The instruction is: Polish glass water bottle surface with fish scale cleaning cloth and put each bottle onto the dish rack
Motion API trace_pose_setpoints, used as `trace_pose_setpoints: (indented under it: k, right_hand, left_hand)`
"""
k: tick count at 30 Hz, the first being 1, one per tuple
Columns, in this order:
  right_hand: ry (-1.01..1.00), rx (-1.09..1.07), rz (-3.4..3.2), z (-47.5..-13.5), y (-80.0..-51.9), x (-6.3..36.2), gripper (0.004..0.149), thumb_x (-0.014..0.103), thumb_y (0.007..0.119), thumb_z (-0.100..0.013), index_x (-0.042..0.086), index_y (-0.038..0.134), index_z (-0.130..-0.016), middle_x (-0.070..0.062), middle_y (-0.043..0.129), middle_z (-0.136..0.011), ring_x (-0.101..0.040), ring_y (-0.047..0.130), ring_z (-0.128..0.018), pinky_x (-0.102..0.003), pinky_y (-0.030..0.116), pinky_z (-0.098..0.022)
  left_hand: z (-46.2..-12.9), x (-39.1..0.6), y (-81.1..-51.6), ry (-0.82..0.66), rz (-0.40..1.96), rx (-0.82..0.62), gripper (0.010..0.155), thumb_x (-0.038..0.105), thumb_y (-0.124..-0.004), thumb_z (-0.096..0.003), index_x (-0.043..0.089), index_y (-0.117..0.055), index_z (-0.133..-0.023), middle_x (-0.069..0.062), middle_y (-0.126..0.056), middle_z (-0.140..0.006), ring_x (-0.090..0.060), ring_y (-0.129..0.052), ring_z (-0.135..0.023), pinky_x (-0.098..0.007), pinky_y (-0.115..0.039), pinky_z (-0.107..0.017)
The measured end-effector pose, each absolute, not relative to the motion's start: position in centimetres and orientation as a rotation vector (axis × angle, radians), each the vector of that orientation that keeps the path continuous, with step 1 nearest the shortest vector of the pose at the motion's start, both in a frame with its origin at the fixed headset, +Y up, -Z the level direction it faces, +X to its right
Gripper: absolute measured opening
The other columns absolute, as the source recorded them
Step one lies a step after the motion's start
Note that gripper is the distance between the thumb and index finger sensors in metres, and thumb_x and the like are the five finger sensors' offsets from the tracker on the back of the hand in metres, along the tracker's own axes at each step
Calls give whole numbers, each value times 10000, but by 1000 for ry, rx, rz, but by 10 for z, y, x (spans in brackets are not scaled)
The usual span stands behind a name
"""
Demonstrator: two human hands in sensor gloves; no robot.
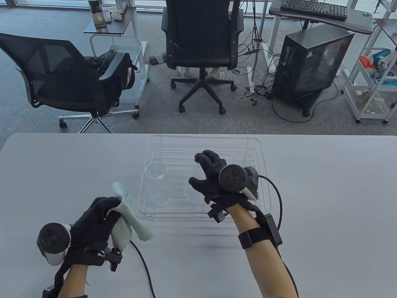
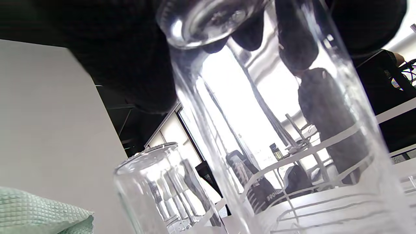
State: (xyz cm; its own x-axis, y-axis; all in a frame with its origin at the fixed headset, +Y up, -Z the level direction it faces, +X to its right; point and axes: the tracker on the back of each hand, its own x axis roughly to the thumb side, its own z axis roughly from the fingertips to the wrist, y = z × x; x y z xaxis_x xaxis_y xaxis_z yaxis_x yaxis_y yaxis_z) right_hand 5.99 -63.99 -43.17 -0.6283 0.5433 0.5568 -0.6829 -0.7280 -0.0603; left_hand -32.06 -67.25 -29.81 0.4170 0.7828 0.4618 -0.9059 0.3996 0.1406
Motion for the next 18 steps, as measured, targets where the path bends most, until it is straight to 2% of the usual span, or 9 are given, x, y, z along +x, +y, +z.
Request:
trace_pose_setpoints:
  k: [10,18]
  right_hand:
    - [-276,735,2411,-443,-645,38,723,448,945,-442,85,670,-1003,-180,591,-1053,-584,758,-786,-636,725,-470]
    - [-206,750,2452,-444,-649,27,727,443,920,-462,93,631,-1029,-176,549,-1075,-592,719,-814,-642,694,-495]
  left_hand:
    - [-297,-322,-671,-326,1103,396,390,301,-849,-547,295,-774,-930,-104,-843,-881,-274,-948,-615,-556,-799,-554]
    - [-298,-325,-672,-290,1095,386,391,304,-850,-549,299,-773,-932,-108,-847,-875,-262,-946,-579,-533,-807,-526]
